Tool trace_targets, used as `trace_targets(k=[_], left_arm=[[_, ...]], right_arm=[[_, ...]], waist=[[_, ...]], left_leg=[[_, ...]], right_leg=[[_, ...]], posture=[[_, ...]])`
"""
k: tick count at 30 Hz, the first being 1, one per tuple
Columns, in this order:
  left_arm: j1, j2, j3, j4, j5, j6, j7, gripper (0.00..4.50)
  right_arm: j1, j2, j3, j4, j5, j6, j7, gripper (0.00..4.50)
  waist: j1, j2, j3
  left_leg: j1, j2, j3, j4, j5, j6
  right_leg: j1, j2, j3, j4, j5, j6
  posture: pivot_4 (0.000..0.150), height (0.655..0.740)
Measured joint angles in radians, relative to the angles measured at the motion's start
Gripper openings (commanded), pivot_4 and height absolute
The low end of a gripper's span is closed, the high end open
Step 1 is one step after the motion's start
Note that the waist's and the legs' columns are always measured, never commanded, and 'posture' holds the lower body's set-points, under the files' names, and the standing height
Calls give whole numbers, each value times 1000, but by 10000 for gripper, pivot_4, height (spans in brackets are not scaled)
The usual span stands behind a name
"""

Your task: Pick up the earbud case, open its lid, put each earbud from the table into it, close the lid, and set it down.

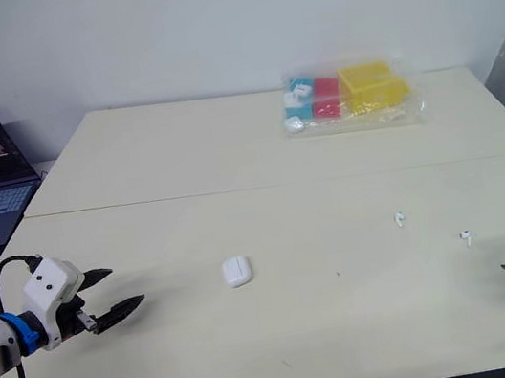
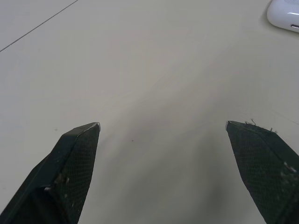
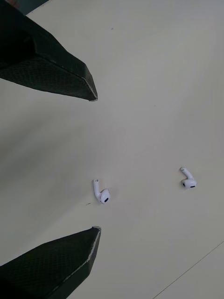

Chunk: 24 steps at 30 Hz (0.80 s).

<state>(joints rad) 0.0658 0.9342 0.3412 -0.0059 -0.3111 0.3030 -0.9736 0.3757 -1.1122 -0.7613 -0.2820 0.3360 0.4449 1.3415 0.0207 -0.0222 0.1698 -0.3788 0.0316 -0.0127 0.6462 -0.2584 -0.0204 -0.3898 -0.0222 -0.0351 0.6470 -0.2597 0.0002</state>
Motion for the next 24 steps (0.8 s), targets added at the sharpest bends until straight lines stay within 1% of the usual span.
trace_targets(k=[8, 15, 18, 24], left_arm=[[-2, 23, -4, 2, 43, -41, -9, 44806], [-50, 22, -3, 55, 33, -58, -25, 44806], [-53, 22, -3, 57, 2, -47, -55, 44806], [-51, 23, -4, 57, 5, -69, -88, 44806]], right_arm=[[10, 20, 0, -4, -1, -3, -5, 45000], [7, 20, 0, -4, -1, 7, -16, 45000], [7, 20, 0, -4, -2, 9, -16, 45000], [8, 22, 0, -4, -3, -4, -18, 45000]], waist=[[0, 1, 0], [0, 1, 0], [0, 1, 0], [0, 1, 0]], left_leg=[[0, 0, 0, 0, 0, 0], [0, 0, 0, 0, 0, 0], [0, 0, 1, 0, 0, 0], [0, 0, 1, 0, 0, 0]], right_leg=[[0, 0, 0, 0, 0, 0], [0, 0, 0, 0, 0, 0], [0, 0, 0, 0, 0, 0], [0, 0, 0, 0, 0, 0]], posture=[[1500, 7400], [1500, 7400], [1500, 7400], [1500, 7400]])
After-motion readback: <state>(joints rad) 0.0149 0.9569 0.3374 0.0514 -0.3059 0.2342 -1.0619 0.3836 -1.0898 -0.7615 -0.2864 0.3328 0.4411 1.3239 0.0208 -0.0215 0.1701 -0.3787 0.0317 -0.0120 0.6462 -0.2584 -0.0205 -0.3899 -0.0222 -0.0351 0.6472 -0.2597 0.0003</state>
